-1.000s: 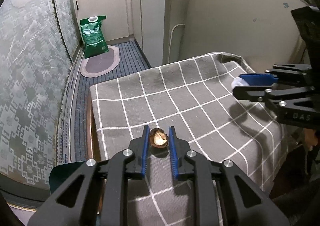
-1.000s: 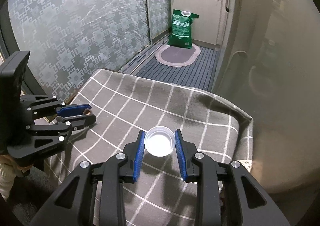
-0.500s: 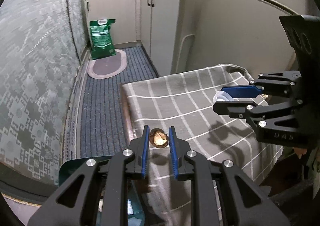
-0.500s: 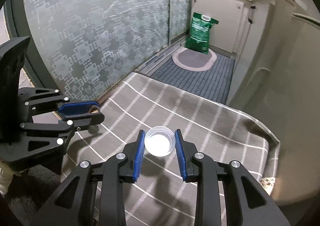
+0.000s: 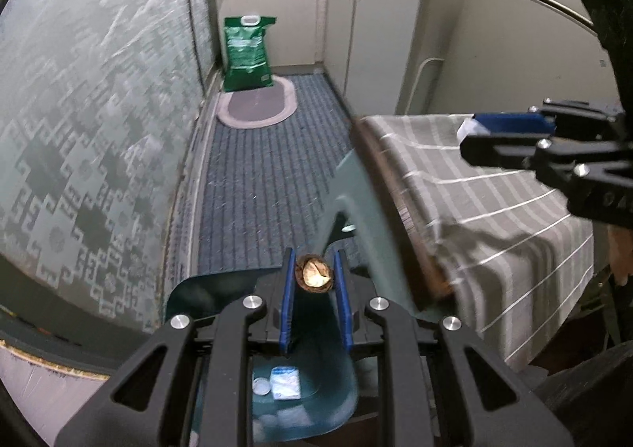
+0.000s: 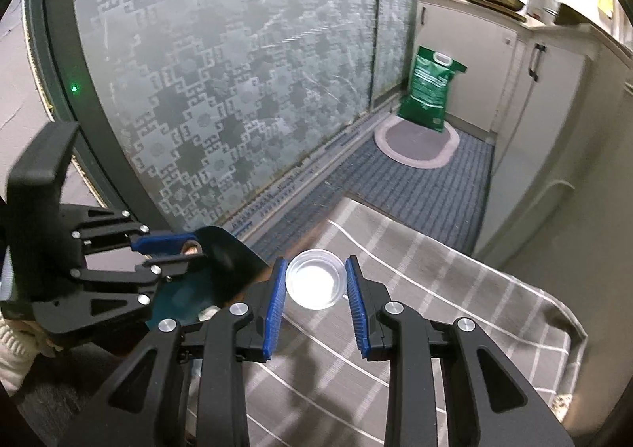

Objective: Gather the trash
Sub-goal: 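Carry the cup lid and shell to the teal bin and open both tools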

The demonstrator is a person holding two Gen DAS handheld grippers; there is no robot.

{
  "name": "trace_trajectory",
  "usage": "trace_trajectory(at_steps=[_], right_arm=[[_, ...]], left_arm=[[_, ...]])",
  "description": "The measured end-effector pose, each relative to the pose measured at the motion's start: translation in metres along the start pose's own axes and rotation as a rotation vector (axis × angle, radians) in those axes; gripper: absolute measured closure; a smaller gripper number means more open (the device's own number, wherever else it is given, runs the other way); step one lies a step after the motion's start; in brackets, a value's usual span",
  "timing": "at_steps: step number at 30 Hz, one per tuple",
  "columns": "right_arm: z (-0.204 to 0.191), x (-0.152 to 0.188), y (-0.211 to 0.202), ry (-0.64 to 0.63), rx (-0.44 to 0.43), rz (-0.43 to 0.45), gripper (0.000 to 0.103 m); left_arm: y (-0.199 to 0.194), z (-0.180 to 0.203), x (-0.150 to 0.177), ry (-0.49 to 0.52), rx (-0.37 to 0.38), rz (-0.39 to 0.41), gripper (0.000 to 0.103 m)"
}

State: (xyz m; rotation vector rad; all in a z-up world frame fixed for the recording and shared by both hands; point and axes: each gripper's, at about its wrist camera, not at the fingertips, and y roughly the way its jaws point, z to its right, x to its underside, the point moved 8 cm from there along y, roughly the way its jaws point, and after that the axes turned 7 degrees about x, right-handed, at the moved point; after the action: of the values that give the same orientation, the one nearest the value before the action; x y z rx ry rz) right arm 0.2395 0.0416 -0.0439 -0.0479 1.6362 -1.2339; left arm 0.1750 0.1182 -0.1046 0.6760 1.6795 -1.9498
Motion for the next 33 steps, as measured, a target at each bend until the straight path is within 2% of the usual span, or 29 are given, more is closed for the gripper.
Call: trace_trajectory(at_steps=[7, 13, 33], right_arm=[[-0.035, -0.017, 0.009, -0.025, -0.037, 0.010, 0.073], [-0.063, -0.028, 0.017, -0.048, -0.064, 0.011, 0.073], [-0.131, -0.018, 0.074, -0.134, -0.094, -0.128, 0.073]], left_arm=[[0.003, -0.029, 0.022, -0.027, -0.020, -0.050, 0.082], [0.008, -0.037, 0.036, -0.019, -0.024, -0.084, 0.079], [-0.050, -0.081, 0.043, -0.087, -0.047, 0.005, 0.080]])
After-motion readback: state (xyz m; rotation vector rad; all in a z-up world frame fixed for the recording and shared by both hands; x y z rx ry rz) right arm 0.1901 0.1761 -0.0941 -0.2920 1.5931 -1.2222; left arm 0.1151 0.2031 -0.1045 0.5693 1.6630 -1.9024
